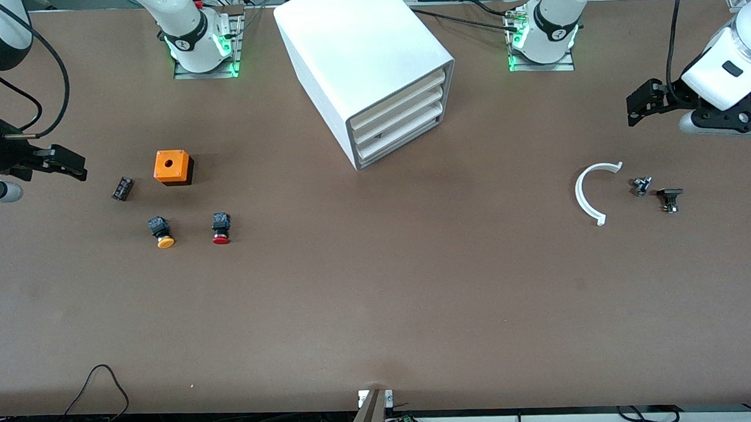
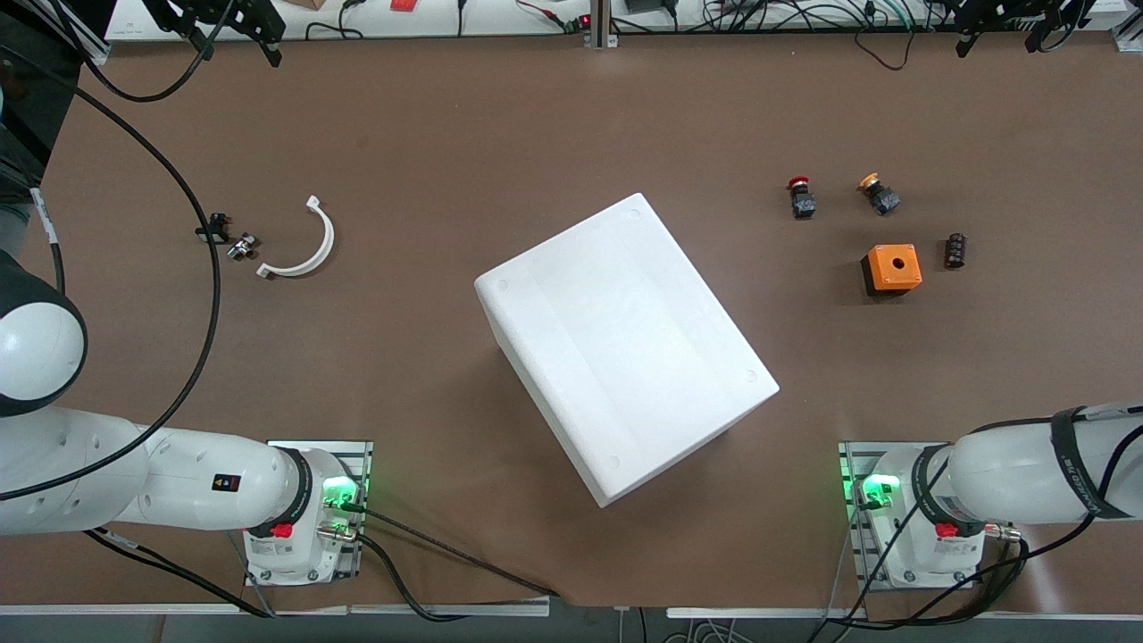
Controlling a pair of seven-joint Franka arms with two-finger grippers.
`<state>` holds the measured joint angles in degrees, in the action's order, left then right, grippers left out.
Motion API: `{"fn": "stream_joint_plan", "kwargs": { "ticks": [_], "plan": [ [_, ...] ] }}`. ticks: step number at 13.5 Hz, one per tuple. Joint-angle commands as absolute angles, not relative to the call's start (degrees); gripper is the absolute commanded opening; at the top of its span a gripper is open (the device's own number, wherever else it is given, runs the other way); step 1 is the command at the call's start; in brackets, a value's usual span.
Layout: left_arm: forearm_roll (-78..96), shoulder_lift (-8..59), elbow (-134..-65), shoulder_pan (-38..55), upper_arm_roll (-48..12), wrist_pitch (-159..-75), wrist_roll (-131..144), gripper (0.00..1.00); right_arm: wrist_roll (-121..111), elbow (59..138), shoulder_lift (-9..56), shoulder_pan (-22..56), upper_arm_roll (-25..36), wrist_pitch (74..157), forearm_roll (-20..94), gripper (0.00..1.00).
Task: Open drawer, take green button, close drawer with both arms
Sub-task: 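Move the left gripper toward the white cabinet's drawer handle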
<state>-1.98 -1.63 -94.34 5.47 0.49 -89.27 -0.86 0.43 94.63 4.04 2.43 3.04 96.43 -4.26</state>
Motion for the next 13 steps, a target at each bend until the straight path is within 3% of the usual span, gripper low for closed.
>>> {"fn": "stream_joint_plan", "kwargs": {
  "ticks": [1,13],
  "plan": [
    [-2.2,-0.8,-92.4,5.1,0.3,-87.7,-1.8,1.0,1.4,95.2,3.1,1.4,2.3,97.2,-3.5,1.0],
    [-2.5,2.8,-91.2,6.0,-0.6,-87.6,-2.0,1.0,0.4,95.9,2.7,1.3,2.6,98.3,-3.2,1.0]
  ]
}}
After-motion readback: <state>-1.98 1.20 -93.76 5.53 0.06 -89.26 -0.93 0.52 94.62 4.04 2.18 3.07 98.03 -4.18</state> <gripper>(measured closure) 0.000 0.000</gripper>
